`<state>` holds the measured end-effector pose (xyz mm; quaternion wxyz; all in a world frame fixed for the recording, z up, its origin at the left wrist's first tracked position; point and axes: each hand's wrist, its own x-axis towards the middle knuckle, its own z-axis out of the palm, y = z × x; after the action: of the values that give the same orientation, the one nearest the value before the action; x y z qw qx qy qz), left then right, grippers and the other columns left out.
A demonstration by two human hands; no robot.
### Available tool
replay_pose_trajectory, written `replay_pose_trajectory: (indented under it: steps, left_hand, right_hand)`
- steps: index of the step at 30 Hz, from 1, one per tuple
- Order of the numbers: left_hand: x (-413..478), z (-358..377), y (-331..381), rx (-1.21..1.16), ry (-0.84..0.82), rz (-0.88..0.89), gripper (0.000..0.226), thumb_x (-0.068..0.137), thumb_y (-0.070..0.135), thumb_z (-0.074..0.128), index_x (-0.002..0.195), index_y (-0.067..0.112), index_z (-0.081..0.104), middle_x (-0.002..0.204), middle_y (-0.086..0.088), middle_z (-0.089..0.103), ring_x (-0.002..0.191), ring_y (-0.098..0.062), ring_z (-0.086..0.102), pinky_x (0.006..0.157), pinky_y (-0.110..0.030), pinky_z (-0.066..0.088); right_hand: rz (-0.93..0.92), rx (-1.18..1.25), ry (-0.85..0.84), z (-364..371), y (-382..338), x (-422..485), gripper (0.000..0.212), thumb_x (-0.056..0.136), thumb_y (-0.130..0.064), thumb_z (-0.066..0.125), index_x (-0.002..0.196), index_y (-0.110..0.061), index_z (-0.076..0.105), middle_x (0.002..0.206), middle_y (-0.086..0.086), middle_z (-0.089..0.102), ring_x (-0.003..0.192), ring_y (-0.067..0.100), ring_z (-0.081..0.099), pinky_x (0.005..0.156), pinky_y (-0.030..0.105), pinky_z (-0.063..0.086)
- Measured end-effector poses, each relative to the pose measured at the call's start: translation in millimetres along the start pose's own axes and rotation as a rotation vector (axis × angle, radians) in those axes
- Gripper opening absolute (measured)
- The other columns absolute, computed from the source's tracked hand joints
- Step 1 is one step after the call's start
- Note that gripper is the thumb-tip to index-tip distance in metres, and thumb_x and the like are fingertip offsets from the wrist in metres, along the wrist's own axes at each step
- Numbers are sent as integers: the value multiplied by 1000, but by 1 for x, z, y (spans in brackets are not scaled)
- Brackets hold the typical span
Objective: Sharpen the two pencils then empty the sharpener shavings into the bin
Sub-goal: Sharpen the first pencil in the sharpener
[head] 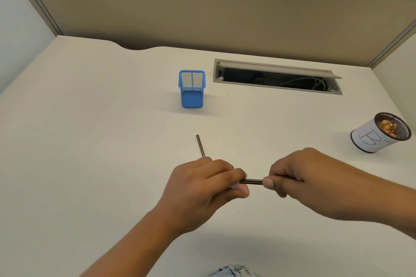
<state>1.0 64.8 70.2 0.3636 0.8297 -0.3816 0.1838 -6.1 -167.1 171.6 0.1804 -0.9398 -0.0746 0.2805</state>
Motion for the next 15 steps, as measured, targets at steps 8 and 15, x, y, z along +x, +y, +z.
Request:
replay_pose_trajectory:
  steps: [8,15]
  left_hand:
    - [0,-1,-4,-21,57,8,18,95,35,68,108,22,68,93,11,70,70,-16,58,58,-32,46]
    - [-4,-2,-10,-30,38,-198,20,92,42,66,107,29,68,91,18,68,81,-8,64,64,-32,52]
  right_hand:
    - [68,201,-102,0,-5,0,44,97,-55,45,67,-30,62,46,-9,55,41,6,41,45,19,36]
    - [54,31,78,3,2,-4,37,86,-68,39,80,-39,61,71,-9,69,40,5,43,44,19,35]
